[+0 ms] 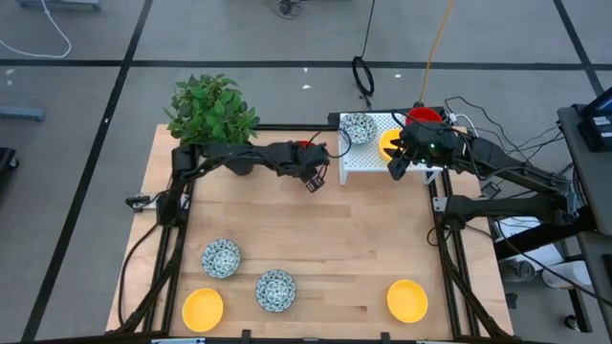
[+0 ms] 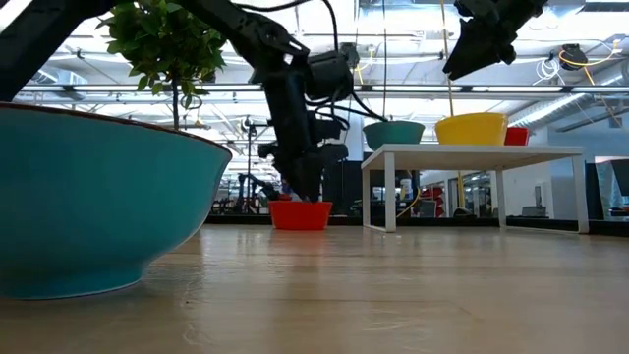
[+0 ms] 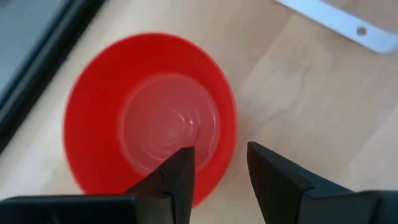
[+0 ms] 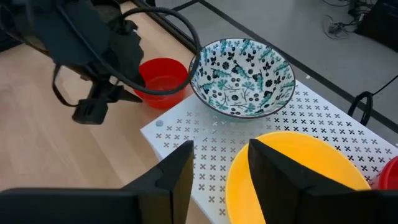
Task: Pick & Place Mini bowls
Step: Stack the red bowl on the red bowl on the shelf
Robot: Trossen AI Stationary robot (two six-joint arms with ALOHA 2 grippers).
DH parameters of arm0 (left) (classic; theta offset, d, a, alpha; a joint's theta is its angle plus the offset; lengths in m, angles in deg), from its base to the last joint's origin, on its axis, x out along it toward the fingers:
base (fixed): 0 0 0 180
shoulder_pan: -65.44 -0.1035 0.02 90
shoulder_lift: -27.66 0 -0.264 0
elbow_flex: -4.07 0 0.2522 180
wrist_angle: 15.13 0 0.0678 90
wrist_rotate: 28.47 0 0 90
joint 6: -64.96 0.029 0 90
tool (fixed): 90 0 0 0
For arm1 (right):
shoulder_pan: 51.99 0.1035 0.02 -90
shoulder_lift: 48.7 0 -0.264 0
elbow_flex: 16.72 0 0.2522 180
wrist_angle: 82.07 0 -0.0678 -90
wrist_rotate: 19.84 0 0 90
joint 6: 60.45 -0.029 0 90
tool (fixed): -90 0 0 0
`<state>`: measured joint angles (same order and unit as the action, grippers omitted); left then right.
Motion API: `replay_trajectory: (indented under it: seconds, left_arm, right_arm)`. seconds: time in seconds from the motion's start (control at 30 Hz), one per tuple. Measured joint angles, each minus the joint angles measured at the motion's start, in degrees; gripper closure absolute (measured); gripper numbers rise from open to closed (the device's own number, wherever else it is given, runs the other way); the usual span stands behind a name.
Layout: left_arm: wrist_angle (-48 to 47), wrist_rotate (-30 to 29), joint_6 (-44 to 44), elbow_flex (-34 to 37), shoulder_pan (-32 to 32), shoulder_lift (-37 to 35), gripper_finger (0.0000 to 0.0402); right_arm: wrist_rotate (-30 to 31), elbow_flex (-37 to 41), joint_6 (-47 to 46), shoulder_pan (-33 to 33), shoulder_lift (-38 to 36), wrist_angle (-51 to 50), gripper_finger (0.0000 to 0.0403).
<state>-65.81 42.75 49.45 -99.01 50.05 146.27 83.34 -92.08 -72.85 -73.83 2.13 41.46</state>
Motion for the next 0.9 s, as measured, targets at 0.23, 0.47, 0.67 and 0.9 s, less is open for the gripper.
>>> replay_trajectory:
  seconds: [0.23, 0.47, 0.67, 0.9]
  left_arm:
    - [1.5, 2.8, -0.1, 0.0, -1.1, 2.2, 0.0254]
    - [2.0, 3.5, 0.4, 0.0, -0.4, 3.7, 0.0255]
    - [2.5, 3.9, 2.1, 0.0, 0.3, 3.7, 0.0335]
    - [2.7, 9.6, 2.0, 0.0, 2.5, 3.4, 0.0388]
  right_arm:
    - [0.1, 0.0, 0.0, 0.0, 0.0, 0.0, 0.0264]
    - [0.1, 0.0, 1.3, 0.0, 0.0, 0.0, 0.0264]
    - [0.2, 0.0, 1.3, 0.0, 0.0, 0.0, 0.0264]
    - [0.2, 0.0, 1.3, 0.0, 0.0, 0.0, 0.0264]
